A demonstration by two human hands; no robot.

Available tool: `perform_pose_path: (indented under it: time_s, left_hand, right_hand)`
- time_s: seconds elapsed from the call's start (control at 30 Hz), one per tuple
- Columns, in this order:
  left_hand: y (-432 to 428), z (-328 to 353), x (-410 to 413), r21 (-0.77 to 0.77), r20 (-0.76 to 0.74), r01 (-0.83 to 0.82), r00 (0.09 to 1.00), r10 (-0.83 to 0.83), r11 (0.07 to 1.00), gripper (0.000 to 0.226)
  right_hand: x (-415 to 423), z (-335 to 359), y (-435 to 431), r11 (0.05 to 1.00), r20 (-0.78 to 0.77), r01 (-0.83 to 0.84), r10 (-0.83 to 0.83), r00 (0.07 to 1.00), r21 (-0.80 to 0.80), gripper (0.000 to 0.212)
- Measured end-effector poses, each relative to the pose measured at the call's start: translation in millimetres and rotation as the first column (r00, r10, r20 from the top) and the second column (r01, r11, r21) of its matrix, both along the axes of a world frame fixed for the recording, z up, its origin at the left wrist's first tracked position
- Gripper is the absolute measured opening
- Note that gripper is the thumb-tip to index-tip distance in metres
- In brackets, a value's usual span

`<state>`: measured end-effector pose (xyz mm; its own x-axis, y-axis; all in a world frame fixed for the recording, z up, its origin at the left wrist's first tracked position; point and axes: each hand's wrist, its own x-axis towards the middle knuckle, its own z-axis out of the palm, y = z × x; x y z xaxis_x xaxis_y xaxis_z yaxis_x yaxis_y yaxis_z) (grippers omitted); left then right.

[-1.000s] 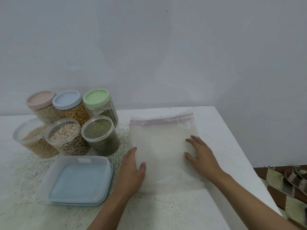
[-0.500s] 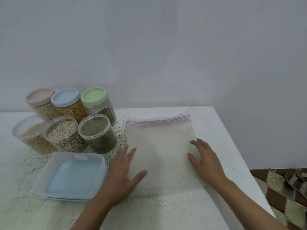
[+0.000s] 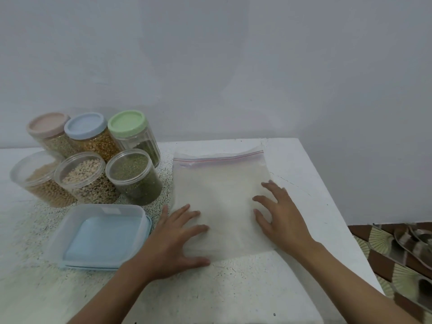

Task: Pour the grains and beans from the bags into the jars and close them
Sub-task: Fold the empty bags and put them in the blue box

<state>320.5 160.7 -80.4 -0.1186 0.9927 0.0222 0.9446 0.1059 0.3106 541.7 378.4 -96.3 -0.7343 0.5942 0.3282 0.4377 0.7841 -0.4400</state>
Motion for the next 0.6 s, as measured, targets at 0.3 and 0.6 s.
perform_pose_path:
  time_s: [0.3, 0.6]
  left_hand:
    - [-1, -5, 2, 0.309, -0.015, 0.076, 0.997, -0.075, 0.948, 0.019]
    - [-4, -10, -12, 0.22, 0.082, 0.07, 0.993, -0.09, 0.973, 0.027]
  right_hand:
    - [-12, 18, -12, 0.842, 0.196, -0.485, 0.53, 0.825, -0.236, 0.05]
    - [-11, 23, -8, 0.868, 0.178, -0.453, 0.488, 0.854, -0.204, 0.027]
